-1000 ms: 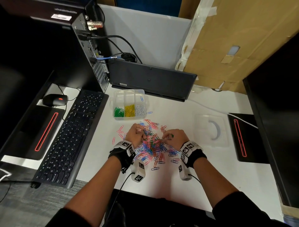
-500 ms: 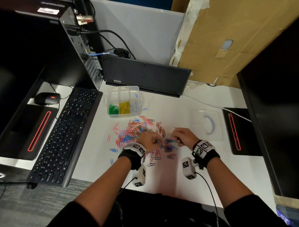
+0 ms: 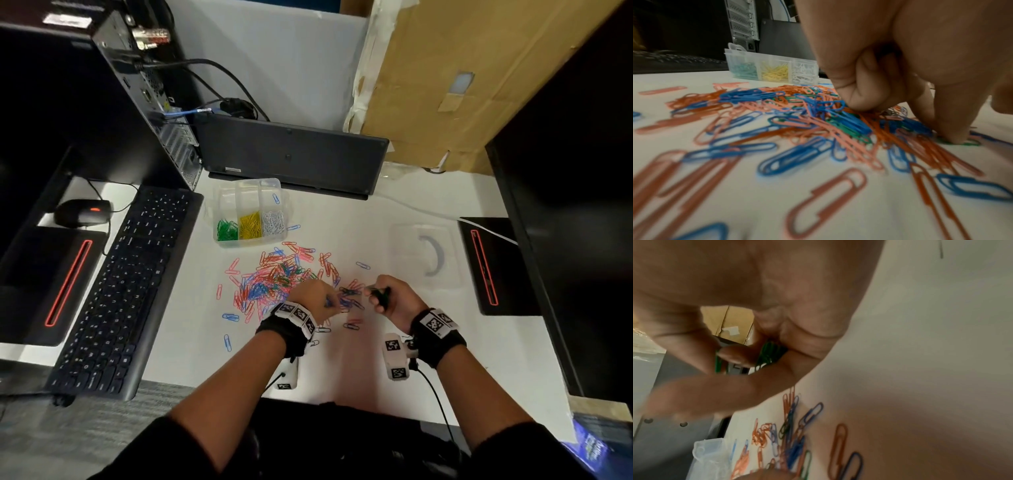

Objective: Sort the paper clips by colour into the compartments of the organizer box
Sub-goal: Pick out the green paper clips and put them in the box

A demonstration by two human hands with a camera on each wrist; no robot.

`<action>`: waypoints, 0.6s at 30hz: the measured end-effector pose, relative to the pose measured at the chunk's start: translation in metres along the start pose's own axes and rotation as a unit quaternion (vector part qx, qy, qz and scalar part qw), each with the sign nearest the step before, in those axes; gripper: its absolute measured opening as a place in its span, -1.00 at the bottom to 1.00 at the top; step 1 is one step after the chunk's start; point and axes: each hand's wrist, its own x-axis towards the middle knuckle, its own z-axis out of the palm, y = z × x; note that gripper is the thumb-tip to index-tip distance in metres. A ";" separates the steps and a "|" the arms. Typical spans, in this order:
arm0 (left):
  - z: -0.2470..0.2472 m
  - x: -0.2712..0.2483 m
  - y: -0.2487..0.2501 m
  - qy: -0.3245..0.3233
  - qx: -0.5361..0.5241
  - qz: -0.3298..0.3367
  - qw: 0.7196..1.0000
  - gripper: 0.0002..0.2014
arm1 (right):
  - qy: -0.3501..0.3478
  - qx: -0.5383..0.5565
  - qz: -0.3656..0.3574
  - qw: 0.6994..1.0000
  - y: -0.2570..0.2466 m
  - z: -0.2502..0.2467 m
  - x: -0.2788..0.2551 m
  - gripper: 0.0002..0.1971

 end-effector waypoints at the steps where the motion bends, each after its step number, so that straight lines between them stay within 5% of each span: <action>1: -0.001 -0.001 -0.002 0.001 0.002 -0.001 1.000 -0.86 | 0.002 -0.004 0.003 1.000 0.000 0.000 -0.002 -0.71; 7: -0.004 -0.004 -0.012 0.015 -0.002 -0.009 1.000 -0.74 | 0.025 -0.066 0.014 0.997 0.008 0.000 0.000 -0.65; 13: -0.006 -0.010 -0.007 0.000 0.034 0.042 0.999 -0.86 | 0.047 -0.193 -0.044 0.979 0.004 0.004 0.008 -0.65; 18: -0.007 -0.008 -0.001 -0.041 0.059 0.042 0.997 -0.86 | 0.078 -0.465 -0.195 0.860 0.006 0.012 0.015 -0.89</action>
